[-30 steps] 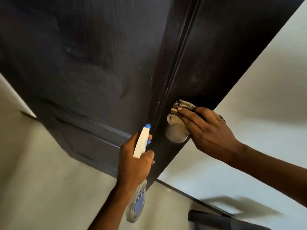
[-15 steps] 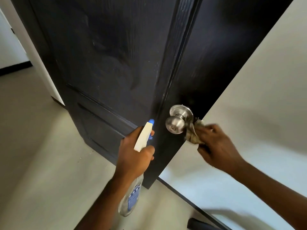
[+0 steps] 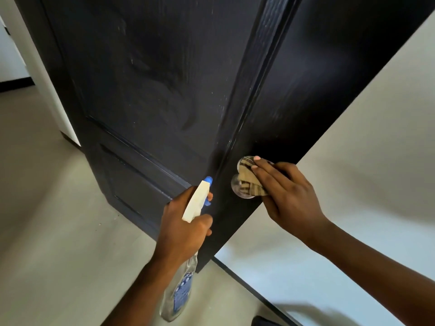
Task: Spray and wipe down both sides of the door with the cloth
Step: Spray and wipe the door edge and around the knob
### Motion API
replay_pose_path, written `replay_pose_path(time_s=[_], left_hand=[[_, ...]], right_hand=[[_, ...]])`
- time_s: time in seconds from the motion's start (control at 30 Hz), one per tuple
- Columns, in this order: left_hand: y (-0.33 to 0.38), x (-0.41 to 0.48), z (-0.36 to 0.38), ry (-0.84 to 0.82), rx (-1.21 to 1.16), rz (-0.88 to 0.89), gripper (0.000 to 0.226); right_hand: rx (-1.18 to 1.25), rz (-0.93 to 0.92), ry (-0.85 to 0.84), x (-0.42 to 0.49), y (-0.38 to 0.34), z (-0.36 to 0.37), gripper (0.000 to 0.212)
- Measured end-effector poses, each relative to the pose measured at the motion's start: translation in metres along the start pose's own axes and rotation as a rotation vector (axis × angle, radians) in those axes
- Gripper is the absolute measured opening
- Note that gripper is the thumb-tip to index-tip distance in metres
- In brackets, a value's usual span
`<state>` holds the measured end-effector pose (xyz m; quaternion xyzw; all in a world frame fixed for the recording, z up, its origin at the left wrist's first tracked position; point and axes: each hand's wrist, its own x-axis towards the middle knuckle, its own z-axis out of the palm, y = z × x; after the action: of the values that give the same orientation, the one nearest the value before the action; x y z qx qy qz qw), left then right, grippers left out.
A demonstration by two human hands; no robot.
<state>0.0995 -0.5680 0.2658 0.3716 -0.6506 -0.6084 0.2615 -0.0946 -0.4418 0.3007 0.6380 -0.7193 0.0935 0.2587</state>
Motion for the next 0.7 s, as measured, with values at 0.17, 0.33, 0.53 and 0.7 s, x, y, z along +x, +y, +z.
replay_pose_path(time_s=[0.17, 0.33, 0.53, 0.7], left_hand=[[-0.007, 0.01, -0.007, 0.016, 0.038, -0.017, 0.031], [-0.003, 0.016, -0.012, -0.001, 0.079, -0.024, 0.03], [0.002, 0.017, -0.012, -0.045, 0.107, -0.046, 0.028], [0.005, 0.014, -0.008, -0.084, 0.142, -0.047, 0.031]], right_hand=[[-0.03, 0.062, 0.131, -0.007, -0.005, 0.011, 0.042], [0.065, 0.211, 0.083, -0.045, -0.015, 0.025, 0.038], [0.337, 0.549, 0.104, -0.072, -0.047, 0.016, 0.046], [0.252, 0.42, 0.327, -0.009, -0.033, -0.008, 0.041]])
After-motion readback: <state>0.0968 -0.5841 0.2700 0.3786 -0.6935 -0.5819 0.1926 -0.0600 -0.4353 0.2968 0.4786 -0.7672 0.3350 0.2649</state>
